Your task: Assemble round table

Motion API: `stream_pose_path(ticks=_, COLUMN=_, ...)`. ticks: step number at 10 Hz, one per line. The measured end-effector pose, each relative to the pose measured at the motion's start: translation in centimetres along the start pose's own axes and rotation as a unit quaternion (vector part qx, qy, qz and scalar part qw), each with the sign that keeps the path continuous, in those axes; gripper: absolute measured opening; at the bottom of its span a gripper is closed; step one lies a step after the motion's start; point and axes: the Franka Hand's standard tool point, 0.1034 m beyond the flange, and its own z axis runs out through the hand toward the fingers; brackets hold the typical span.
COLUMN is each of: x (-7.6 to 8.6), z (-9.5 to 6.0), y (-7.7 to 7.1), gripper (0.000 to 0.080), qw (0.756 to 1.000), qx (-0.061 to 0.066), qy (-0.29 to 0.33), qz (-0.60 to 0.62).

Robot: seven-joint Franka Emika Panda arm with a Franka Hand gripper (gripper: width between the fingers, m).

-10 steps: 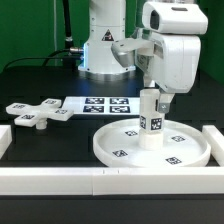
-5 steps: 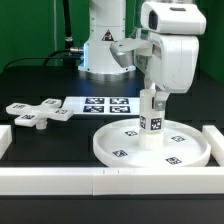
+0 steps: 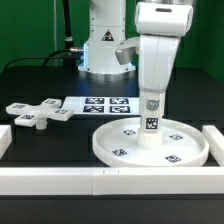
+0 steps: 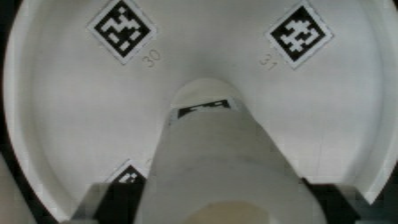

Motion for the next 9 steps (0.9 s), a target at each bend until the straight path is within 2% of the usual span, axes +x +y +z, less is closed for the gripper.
stream_pose_path(ticks=4, x=0.03, z=0.02, y=-0.03, gripper=0.0406, qw=0.993, qx=0.0, qy=0.0, qz=0.116)
stream_pose_path(ticks=6, x=0.03, z=0.08, y=-0.14, gripper=0.0406, qw=0.973, qx=0.007, qy=0.007, qz=0.23)
stream_pose_path(ticks=9, x=-0.01, z=0.13, y=-0.12, gripper=0.0406, qw=0.925, qx=0.016, qy=0.022, qz=0.378)
